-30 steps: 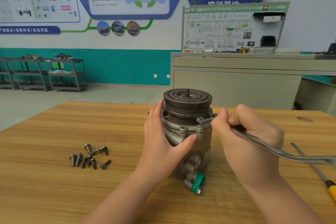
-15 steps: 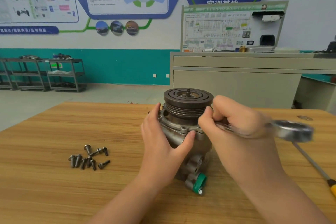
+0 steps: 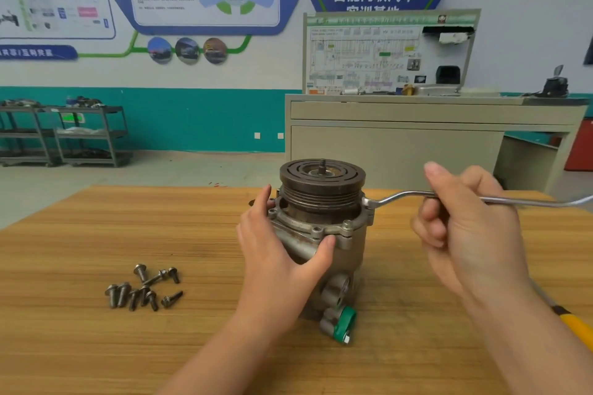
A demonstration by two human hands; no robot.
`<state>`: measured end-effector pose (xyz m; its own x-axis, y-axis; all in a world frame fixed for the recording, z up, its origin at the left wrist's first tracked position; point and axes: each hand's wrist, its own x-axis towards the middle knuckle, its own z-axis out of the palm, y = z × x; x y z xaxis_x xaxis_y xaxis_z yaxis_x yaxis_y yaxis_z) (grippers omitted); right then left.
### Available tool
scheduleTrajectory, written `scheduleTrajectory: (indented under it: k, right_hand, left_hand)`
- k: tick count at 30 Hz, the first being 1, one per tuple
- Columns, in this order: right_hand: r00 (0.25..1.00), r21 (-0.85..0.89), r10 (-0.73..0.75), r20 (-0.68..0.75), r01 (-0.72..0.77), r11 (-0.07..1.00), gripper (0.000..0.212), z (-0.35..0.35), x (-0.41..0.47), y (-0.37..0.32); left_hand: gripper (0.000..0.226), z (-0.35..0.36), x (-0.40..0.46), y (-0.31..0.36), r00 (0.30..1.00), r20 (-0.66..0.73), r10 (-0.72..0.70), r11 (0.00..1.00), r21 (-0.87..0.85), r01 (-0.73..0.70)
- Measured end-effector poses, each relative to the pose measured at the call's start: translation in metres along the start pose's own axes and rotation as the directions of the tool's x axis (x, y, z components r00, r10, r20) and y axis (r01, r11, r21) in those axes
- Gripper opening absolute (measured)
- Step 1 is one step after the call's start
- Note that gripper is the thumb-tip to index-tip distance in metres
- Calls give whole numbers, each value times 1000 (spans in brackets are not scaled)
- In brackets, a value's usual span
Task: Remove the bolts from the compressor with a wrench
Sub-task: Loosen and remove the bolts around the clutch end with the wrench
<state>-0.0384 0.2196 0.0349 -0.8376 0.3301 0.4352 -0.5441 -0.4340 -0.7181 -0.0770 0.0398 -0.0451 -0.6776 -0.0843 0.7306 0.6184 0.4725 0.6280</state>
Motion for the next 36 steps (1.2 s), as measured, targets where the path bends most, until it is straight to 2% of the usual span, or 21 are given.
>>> scheduleTrajectory:
  k: [2,4,10,12,14,15,16,17,18,19,20,21,23,25,27,29,32,36]
  right_hand:
    - [966,-326,-253,56,258,910,43,0,-8,2]
    - [928,-493,-359,102,360,792,40,4,-17,10]
    - [889,-595,-440,130,424,683,40,18,-34,25]
    - [846,-658,-497,192,487,574,39,24,-39,32]
    - [794,-763,-537,285,527,375,36,30,-45,38]
    - [797,-794,-525,297,512,328,36,30,-48,39]
    - [845,-808,-478,239,446,384,36,28,-49,39]
    - [914,-780,-385,130,334,530,35,25,-49,35]
    - [966,-664,-256,33,213,716,33,20,-48,30]
    - [995,-465,-99,-14,82,882,30,13,-45,24]
    - [998,-253,62,-11,-63,965,26,7,-39,19]
    - [983,-99,183,10,-181,978,24,2,-30,16]
    - [958,17,285,35,-286,958,26,0,-11,15]
    - [970,71,242,29,-244,967,32,5,4,9]
    - [992,65,123,35,-125,990,39,6,9,3]
    - [998,-94,-23,51,27,995,46,4,3,1]
    - [976,-395,-202,84,219,892,47,8,-11,9]
    - [946,-520,-314,73,305,798,43,17,-30,19]
  left_hand:
    - [88,0,1,0,1000,-13,2,1000,2,-2]
    - [87,0,1,1,1000,-23,-2,1000,3,2]
    - [90,-1,1,4,999,-37,-35,999,-41,33]
    - [90,-1,1,5,998,-44,-46,998,-48,44]
    - [93,-1,1,4,998,-56,-34,999,-42,32]
    - [93,-1,0,3,998,-59,-28,999,-42,25]
    - [93,-1,0,3,998,-58,-24,999,-46,22]
    - [92,-1,0,4,998,-55,-24,998,-52,21]
    - [91,-1,-1,4,998,-52,-25,998,-56,22]
    - [89,-1,-1,5,998,-55,-23,998,-61,19]
    - [89,-1,-1,5,998,-62,-18,997,-70,14]
    - [89,-1,-1,5,998,-68,-13,997,-78,7]
    - [93,-1,-2,4,997,-72,-11,996,-85,5]
    - [92,-1,-2,4,998,-56,-20,996,-84,16]
    - [91,-1,-1,2,999,-42,-16,997,-78,13]
    - [93,0,1,1,999,-41,-14,998,-70,11]
    - [93,0,1,2,999,-39,-22,998,-58,20]
    - [92,-1,0,2,999,-36,-19,998,-54,17]
